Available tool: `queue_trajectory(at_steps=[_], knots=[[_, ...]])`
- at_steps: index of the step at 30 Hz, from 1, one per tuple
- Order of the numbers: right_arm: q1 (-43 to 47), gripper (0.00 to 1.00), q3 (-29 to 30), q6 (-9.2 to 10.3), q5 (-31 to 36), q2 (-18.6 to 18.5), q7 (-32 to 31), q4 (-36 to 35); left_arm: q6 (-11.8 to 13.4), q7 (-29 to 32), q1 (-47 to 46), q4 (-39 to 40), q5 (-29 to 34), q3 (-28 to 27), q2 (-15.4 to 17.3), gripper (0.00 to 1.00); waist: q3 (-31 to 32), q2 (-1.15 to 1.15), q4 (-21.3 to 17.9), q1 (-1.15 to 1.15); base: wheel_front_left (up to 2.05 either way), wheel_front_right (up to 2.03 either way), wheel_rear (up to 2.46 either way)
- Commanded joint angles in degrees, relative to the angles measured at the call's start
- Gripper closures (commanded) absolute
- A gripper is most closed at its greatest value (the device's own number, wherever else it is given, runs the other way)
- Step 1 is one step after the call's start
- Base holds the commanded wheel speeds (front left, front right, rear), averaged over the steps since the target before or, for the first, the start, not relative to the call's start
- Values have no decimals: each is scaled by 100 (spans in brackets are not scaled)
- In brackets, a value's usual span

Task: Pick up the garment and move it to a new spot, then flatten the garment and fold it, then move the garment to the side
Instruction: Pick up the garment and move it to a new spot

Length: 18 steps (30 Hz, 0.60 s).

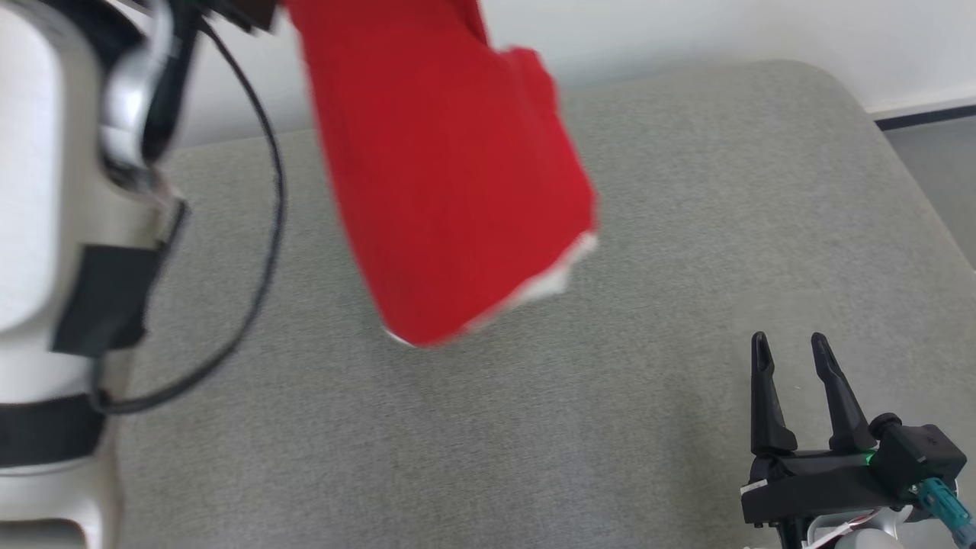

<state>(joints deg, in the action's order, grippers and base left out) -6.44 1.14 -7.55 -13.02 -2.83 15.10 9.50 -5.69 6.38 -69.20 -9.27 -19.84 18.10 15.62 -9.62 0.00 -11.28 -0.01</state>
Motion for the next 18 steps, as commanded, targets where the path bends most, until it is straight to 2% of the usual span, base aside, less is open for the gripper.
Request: queue_trajectory(at_steps=[1, 5, 8, 18], knots=[[45, 0, 3, 12, -8, -10, 5, -20, 15, -4, 113, 16, -13, 21, -21, 100, -16, 0, -177, 1, 0, 0, 0], [83, 0, 48, 12, -27, -9, 4, -48, 73, -40, 557, 87, -127, 262, -327, 100, -31, 0, -343, 1, 0, 0, 0], [86, 0, 60, 12, -31, -9, 6, -66, 104, -85, 964, 54, -224, 381, -438, 100, -55, 0, -418, 1, 0, 0, 0], [140, 0, 39, 12, 20, -8, 6, -74, 471, -455, 2938, -292, -407, 532, -505, 100, -85, 0, -419, 1, 0, 0, 0]])
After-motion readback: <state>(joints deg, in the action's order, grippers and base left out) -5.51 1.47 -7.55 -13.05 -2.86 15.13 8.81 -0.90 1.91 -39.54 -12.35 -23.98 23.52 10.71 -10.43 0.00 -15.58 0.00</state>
